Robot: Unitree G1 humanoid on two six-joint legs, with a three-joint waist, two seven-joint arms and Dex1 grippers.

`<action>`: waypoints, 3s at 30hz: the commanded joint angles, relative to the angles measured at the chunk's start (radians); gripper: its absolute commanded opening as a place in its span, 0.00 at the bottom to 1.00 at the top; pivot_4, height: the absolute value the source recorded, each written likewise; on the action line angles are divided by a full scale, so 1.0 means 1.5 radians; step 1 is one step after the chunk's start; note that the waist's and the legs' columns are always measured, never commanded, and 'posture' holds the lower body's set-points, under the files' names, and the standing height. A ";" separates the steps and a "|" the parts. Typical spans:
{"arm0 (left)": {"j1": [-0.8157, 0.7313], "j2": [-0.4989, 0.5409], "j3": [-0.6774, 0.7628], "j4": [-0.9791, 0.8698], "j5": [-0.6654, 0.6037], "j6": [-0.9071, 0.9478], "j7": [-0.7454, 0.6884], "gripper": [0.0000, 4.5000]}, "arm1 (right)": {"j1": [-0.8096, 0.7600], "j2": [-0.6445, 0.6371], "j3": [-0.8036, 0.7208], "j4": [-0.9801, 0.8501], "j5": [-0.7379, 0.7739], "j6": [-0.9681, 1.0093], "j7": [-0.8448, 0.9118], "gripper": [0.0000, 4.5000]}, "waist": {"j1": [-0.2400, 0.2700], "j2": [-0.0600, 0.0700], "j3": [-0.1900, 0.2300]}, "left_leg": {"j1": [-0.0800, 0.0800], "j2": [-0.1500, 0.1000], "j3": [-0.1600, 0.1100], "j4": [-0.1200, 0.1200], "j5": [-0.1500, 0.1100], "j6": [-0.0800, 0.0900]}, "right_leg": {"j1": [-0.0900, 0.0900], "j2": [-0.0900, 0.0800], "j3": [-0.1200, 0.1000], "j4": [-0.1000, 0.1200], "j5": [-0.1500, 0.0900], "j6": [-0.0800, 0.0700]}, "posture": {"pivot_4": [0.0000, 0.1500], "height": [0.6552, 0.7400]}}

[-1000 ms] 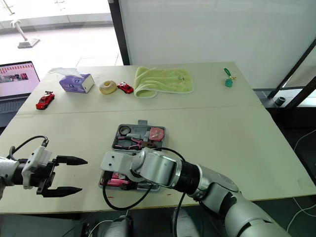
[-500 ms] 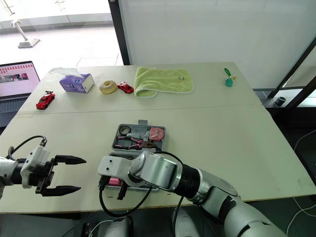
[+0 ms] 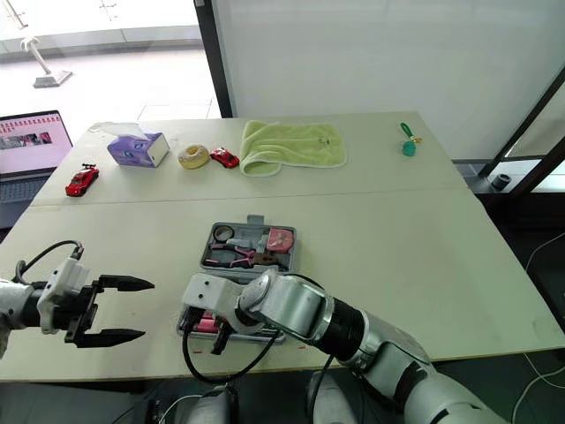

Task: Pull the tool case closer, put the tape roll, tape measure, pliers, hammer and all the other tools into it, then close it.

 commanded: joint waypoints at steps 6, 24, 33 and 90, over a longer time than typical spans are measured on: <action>-0.139 -0.086 -0.041 0.104 0.101 0.044 0.214 1.00 | 0.023 -0.116 -0.349 -0.240 0.125 -0.019 0.085 0.01 | 0.022 -0.001 0.000 | -0.002 0.000 -0.001 0.001 0.000 0.000 | 0.000 0.000 -0.001 -0.001 0.000 0.000 | 1.00 1.00; -0.316 -0.152 -0.190 0.353 0.289 -0.071 0.279 0.03 | 0.122 -0.323 -0.154 -0.119 -0.073 -0.092 0.028 0.00 | 0.020 0.000 0.000 | -0.001 -0.001 -0.001 0.001 0.000 0.000 | 0.001 0.000 0.000 -0.001 0.000 0.000 | 1.00 1.00; -0.308 -0.211 -0.232 0.258 0.321 -0.029 0.316 0.03 | 0.090 -0.277 -0.112 -0.060 -0.121 -0.117 0.031 0.00 | 0.027 0.000 0.000 | -0.001 -0.001 -0.001 0.002 0.000 -0.001 | 0.002 0.000 -0.001 -0.001 0.000 0.000 | 1.00 1.00; -0.107 -0.140 -0.198 -0.078 0.271 0.172 0.316 0.03 | 0.148 -0.302 -0.097 -0.226 -0.119 -0.011 0.083 0.00 | 0.030 0.000 0.000 | 0.000 -0.001 -0.001 0.001 0.001 -0.002 | 0.003 -0.001 -0.001 -0.001 0.000 0.000 | 1.00 1.00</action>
